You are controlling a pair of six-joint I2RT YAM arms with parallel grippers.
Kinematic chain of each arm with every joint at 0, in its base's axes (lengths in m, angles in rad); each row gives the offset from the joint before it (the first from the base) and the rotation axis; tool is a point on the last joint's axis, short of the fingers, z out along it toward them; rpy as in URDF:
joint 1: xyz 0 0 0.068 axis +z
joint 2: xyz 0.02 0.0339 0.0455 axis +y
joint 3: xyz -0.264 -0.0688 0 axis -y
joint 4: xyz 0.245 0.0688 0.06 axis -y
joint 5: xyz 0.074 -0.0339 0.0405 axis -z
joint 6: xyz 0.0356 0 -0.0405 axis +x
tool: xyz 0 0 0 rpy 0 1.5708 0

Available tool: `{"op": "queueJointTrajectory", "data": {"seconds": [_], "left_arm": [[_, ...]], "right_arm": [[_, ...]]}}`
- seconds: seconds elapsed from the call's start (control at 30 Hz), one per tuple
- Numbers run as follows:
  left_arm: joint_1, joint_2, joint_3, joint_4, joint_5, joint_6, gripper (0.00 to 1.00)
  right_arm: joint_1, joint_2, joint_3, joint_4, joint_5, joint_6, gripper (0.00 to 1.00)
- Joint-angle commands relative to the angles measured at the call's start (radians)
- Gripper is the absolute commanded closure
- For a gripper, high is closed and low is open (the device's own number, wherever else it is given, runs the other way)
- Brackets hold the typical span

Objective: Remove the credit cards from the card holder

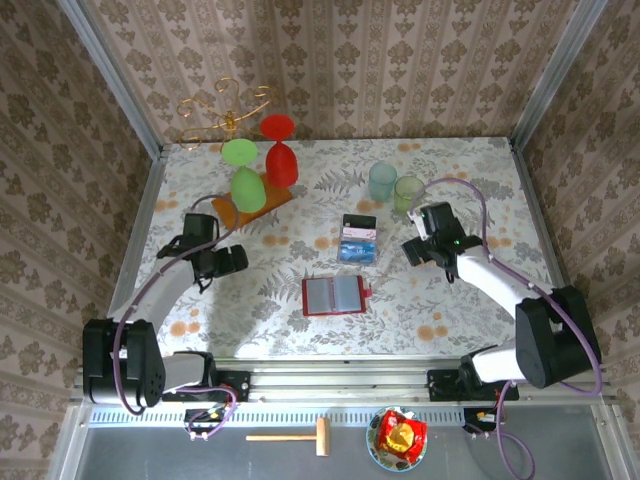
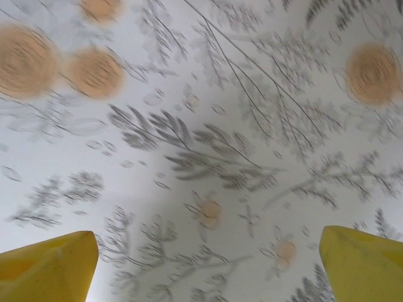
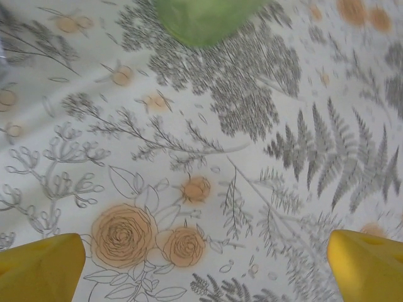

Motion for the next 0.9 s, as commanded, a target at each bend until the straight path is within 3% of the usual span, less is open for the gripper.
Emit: {"op": "queueJointTrajectory", "data": {"seconds": [0.0,0.23,0.33,0.4,0.57,0.77,0.87], "left_arm": [[0.007,-0.036,-0.045,0.095,-0.155,0.087,0.08],[0.044,-0.044,-0.067,0.294,-0.223,0.134,0.09],[0.031,-0.054,-0.136,0.509,-0.263,0.281,0.07],[0.036,-0.05,-0.201,0.676,-0.292,0.329,0.02],[0.06,0.04,-0.332,1.029,-0.231,0.397,0.0],[0.116,0.119,-0.337,1.188,-0.096,0.395,0.0],[0.137,0.182,-0.343,1.294,-0.022,0.394,0.0]], "right_arm": [[-0.044,-0.049,-0.098,0.232,0.022,0.181,0.0],[-0.159,-0.052,-0.23,0.519,-0.018,0.245,0.0],[-0.19,-0.029,-0.251,0.644,-0.053,0.263,0.0],[-0.198,-0.006,-0.256,0.708,-0.051,0.261,0.0],[-0.223,0.075,-0.28,0.887,-0.08,0.288,0.0],[-0.223,0.178,-0.332,1.068,-0.141,0.267,0.0],[-0.223,0.179,-0.331,1.066,-0.141,0.265,0.0]]}}
